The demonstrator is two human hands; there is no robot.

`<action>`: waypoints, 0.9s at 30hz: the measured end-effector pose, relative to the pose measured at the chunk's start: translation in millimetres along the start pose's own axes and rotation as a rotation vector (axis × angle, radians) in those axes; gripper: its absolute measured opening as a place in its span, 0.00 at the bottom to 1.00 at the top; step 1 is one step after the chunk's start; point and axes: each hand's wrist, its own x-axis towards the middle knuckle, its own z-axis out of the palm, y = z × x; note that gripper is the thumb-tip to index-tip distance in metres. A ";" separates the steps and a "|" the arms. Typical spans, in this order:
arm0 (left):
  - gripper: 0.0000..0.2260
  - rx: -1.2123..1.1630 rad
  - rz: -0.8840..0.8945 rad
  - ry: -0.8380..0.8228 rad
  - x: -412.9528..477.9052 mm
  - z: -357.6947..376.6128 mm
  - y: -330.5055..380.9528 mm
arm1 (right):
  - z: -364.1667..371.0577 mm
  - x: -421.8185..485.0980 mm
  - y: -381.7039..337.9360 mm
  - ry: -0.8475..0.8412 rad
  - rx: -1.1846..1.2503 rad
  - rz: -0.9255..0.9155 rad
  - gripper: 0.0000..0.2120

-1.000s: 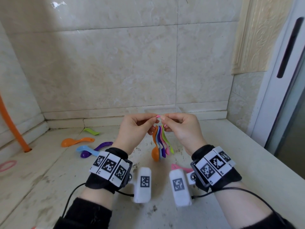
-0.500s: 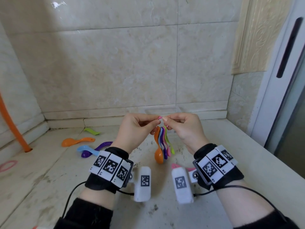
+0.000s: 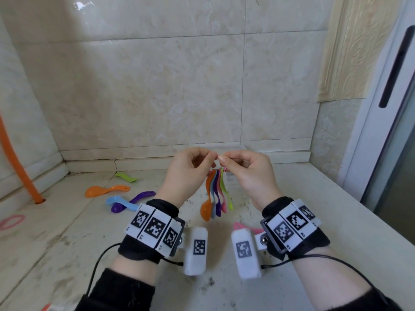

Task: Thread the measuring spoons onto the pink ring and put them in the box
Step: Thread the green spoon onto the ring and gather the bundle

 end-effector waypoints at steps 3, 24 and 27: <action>0.09 0.072 0.024 -0.049 0.1 -1.8 -0.9 | 0.9 -0.6 -1.3 -0.012 -0.010 -0.007 0.04; 0.08 -0.142 -0.099 0.215 3.8 -1.0 -5.8 | 5.8 -0.6 -4.2 -0.172 0.139 0.066 0.13; 0.09 -0.177 -0.093 0.212 3.1 0.1 -5.8 | 5.6 -1.1 -2.7 -0.256 0.021 0.072 0.20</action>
